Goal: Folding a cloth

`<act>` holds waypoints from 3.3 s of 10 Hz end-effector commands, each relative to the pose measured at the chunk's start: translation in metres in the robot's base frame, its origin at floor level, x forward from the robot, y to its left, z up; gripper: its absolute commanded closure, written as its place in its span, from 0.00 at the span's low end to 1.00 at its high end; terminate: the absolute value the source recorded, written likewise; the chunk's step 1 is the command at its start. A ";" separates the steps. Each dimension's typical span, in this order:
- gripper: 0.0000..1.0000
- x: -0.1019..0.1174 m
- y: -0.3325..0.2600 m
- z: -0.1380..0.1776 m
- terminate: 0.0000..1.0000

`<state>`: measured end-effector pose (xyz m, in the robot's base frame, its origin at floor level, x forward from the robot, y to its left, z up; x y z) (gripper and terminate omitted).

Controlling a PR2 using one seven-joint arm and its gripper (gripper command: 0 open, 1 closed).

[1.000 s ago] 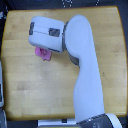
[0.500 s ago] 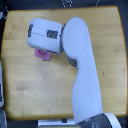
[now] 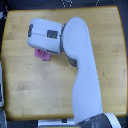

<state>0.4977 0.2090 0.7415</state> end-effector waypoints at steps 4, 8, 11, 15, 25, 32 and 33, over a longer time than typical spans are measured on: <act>0.00 0.018 0.009 -0.008 0.00; 0.00 0.022 0.009 -0.004 0.00; 0.00 0.015 0.005 0.003 0.00; 0.00 0.021 0.005 0.043 0.00; 0.00 0.056 -0.005 0.163 0.00; 0.00 -0.008 -0.198 0.188 0.00; 0.00 -0.013 -0.228 0.190 0.00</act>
<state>0.5244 0.1149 0.9168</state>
